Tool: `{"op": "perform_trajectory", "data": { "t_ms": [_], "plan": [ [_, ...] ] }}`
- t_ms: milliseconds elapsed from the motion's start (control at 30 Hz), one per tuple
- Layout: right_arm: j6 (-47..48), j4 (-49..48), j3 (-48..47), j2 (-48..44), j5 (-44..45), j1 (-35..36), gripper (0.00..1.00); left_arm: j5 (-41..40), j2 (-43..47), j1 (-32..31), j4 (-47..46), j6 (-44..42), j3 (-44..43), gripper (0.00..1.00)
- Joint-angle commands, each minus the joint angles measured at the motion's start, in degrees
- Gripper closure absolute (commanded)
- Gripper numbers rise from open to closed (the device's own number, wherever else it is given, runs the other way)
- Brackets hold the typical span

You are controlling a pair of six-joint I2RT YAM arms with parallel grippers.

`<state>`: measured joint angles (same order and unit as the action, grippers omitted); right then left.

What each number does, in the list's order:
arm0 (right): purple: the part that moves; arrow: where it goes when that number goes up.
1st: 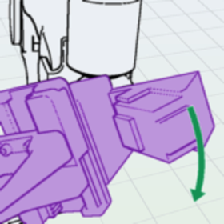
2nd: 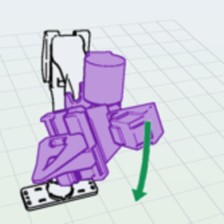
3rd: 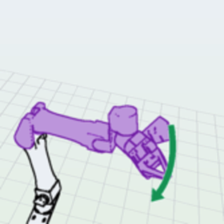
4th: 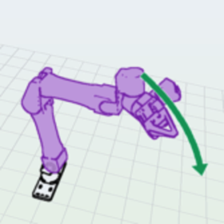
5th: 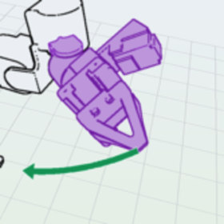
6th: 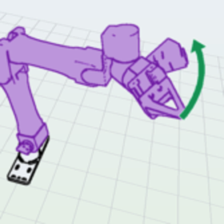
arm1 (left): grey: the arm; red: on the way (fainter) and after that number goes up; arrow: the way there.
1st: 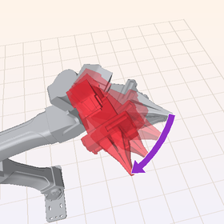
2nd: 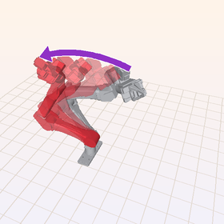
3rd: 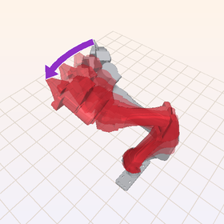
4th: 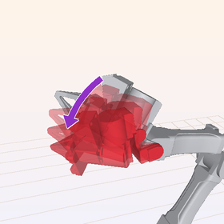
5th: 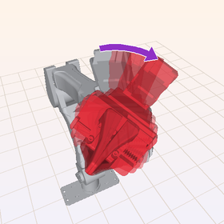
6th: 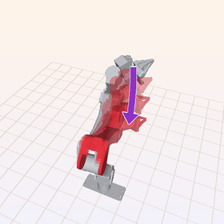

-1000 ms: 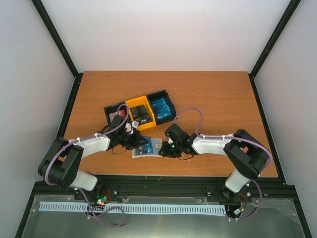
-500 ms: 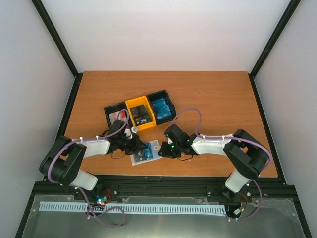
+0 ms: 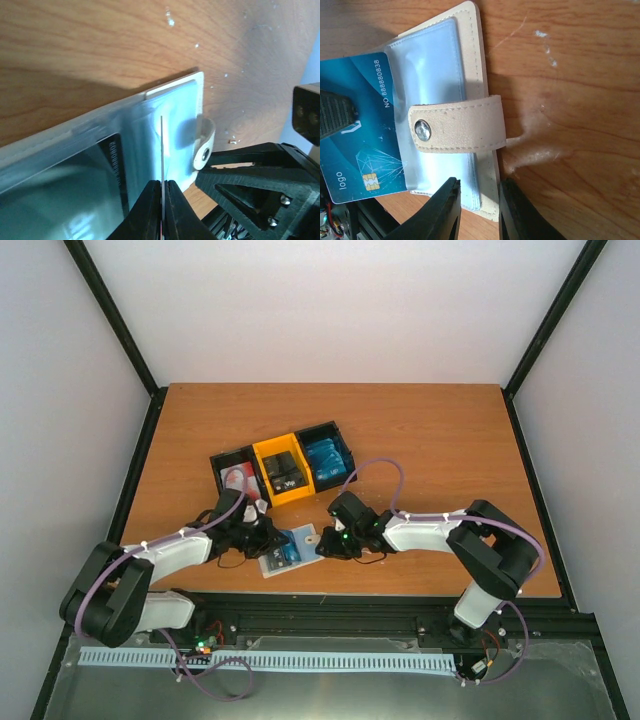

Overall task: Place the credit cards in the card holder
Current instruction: Insert the credit card into the card holder.

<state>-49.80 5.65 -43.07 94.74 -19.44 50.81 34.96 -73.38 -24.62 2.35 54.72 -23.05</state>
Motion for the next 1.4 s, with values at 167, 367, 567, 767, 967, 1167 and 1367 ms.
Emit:
{"op": "perform_trajectory", "data": {
  "t_ms": [167, 367, 567, 767, 967, 1167, 1367],
  "plan": [
    [-0.1, 2.0, 0.1, 2.1, 0.7, 1.3, 0.76, -3.4, 0.7, -0.5, 2.8, 4.7, 1.5, 0.96],
    [-0.3, 2.0, 0.0, 2.2, 0.8, 1.5, 0.76, -4.0, 0.9, -0.4, 2.5, 5.8, 2.0, 0.96],
    [-0.2, 2.0, -0.3, 2.5, 0.7, 1.5, 0.76, -2.1, -0.8, -0.4, 0.0, 4.5, 1.4, 0.96],
    [0.0, 2.5, -0.7, 2.4, 0.9, 1.6, 0.76, -0.2, -0.9, -0.5, -2.3, 1.0, 0.6, 0.94],
    [0.1, 2.7, -0.8, 2.6, 0.9, 1.6, 0.76, 1.1, -3.0, -0.4, -3.1, -0.8, 0.3, 0.90],
    [0.1, 2.8, -1.1, 2.8, 0.9, 1.6, 0.76, -0.6, -3.0, -0.4, -0.3, -0.6, -0.3, 0.77],
    [0.1, 2.9, -1.4, 2.7, 1.0, 1.6, 0.76, -3.8, -0.7, -0.4, 10.0, -0.5, -3.1, 0.49]
  ]
}}
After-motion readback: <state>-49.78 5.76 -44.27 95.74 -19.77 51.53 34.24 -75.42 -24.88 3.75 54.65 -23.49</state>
